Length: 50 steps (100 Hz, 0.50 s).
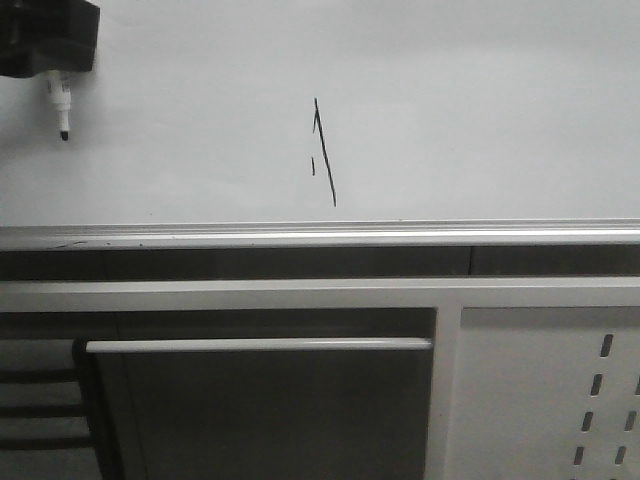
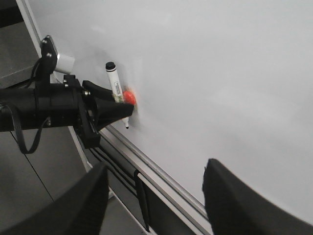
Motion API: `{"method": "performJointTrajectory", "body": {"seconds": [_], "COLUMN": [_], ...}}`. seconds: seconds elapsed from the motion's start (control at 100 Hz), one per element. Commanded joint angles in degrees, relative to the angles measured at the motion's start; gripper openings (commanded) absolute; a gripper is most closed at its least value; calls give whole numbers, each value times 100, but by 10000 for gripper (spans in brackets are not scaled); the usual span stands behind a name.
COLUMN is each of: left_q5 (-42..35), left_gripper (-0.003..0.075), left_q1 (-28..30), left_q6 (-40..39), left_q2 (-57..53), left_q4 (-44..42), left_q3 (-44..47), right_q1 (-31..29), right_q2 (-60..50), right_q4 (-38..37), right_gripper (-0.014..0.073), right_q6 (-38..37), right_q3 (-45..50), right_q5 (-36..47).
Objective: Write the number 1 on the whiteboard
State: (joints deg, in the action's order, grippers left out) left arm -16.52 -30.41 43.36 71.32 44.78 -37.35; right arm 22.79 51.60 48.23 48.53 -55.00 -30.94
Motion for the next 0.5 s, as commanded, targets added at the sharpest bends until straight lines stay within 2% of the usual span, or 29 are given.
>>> {"method": "performJointTrajectory", "body": {"seconds": [0.0,0.14,0.29,0.49], "left_q5": [-716,-565,-436,270], "left_gripper": [371,424,424,434], "left_q1": [42,42,42,42], "left_q6": [-75,-75,-27,297], "left_q2": [-46,-171,-365,-731], "left_q4": [93,186,186,186], "left_q3": [-208,-208,-208,-189], "right_q1": [-25,-25,-25,-25], "right_q2": [-63,-63,-63,-63], "right_q4": [204,204,204,195], "right_gripper": [386,386,386,386], "right_q6": [12,12,12,12], "right_q3": [-200,-200,-200,-200], "right_q5": [335,350,375,375]}}
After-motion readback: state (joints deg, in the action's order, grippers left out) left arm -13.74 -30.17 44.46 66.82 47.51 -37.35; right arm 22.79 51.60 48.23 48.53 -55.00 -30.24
